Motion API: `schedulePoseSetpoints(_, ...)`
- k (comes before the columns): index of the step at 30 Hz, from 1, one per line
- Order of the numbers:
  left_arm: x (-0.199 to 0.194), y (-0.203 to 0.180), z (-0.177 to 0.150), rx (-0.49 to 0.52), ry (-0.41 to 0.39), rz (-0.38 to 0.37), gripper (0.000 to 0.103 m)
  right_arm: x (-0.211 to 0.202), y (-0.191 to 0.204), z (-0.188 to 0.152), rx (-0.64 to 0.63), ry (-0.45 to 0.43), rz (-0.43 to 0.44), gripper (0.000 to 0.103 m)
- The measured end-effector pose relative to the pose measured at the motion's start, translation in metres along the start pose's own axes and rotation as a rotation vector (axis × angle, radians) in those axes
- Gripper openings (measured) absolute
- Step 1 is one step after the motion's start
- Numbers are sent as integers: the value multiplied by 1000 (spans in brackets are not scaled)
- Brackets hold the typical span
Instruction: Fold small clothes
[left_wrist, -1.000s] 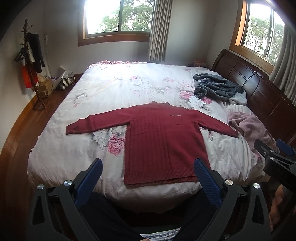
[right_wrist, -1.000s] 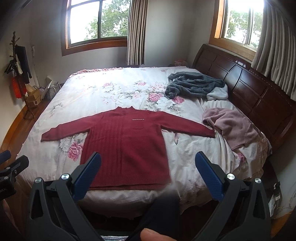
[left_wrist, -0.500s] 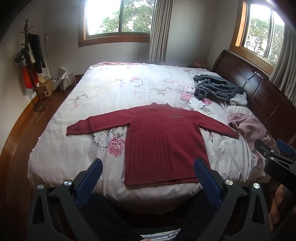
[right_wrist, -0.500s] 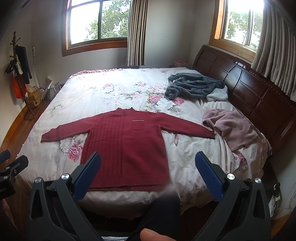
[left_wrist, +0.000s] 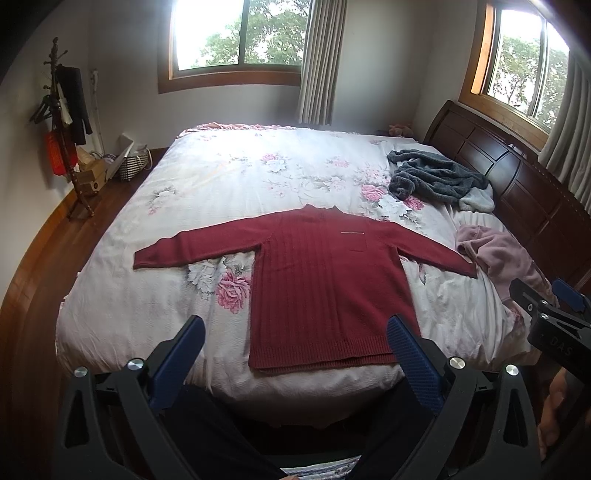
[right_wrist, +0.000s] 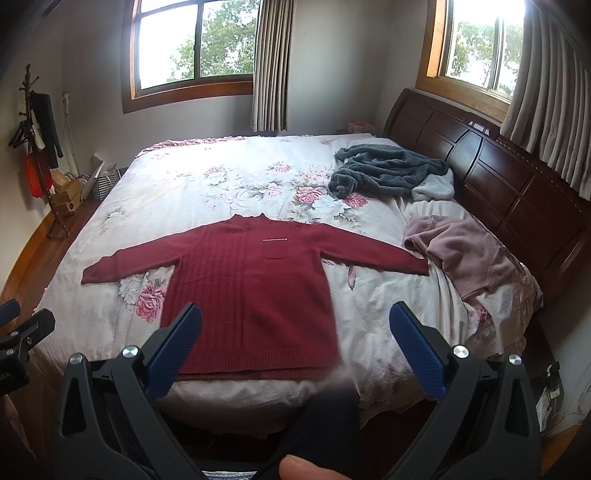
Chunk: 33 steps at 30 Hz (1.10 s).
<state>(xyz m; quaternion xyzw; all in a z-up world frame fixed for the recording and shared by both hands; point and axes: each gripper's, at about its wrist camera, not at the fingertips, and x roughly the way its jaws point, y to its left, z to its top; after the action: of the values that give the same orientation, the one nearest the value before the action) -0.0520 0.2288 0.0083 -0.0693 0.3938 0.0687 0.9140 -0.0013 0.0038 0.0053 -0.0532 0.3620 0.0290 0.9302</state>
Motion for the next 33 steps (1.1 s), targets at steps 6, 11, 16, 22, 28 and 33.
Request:
schedulePoseSetpoints(6, 0, 1, 0, -1, -1, -1, 99, 0, 0, -1, -1, -1, 0, 100)
schedulePoseSetpoints(11, 1, 2, 1, -1, -1, 0, 99, 1, -1, -3, 2, 2, 0, 100)
schedulePoseSetpoints(16, 1, 2, 0, 0, -1, 0, 99, 5, -2, -6, 7, 13, -4, 100)
schedulePoseSetpoints(22, 2, 2, -1, -1, 0, -1, 99, 10, -2, -5, 8, 22, -2, 100)
schedulePoseSetpoints(28, 13, 3, -4, -10, 12, -6, 99, 25, -4, -4, 9, 41, -3, 100)
schedulePoseSetpoints(33, 56, 7, -10, -26, 71, -95, 99, 53, -14, -10, 11, -3, 60, 100)
